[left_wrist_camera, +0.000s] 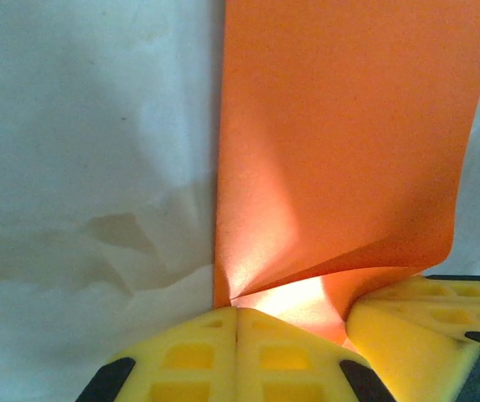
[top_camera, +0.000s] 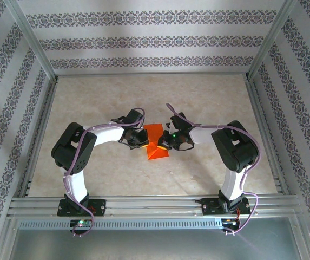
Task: Fold a paper plane with a square sheet of paper (pick it up from the middle)
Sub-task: Fold the triangle a second time at the center of the table.
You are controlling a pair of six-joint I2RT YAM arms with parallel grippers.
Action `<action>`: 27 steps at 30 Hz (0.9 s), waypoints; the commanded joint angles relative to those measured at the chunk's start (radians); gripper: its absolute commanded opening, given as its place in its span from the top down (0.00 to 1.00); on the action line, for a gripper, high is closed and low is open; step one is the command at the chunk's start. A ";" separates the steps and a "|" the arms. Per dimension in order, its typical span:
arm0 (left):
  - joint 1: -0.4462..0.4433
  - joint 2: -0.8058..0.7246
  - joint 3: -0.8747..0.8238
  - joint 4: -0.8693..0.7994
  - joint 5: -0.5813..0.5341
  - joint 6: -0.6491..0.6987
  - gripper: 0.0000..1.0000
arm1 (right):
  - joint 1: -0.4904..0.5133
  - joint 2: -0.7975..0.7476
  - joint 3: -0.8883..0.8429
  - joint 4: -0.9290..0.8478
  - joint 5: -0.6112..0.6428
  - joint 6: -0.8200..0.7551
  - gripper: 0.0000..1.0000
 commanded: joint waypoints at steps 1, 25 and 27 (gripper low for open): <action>-0.009 0.063 -0.012 -0.117 -0.075 0.028 1.00 | -0.015 -0.050 -0.011 -0.014 0.037 -0.002 1.00; -0.011 0.084 0.026 -0.167 -0.094 0.078 1.00 | -0.037 0.034 0.031 -0.048 0.127 0.012 1.00; -0.011 0.086 0.024 -0.167 -0.100 0.078 1.00 | -0.046 0.022 0.014 -0.025 0.109 0.036 1.00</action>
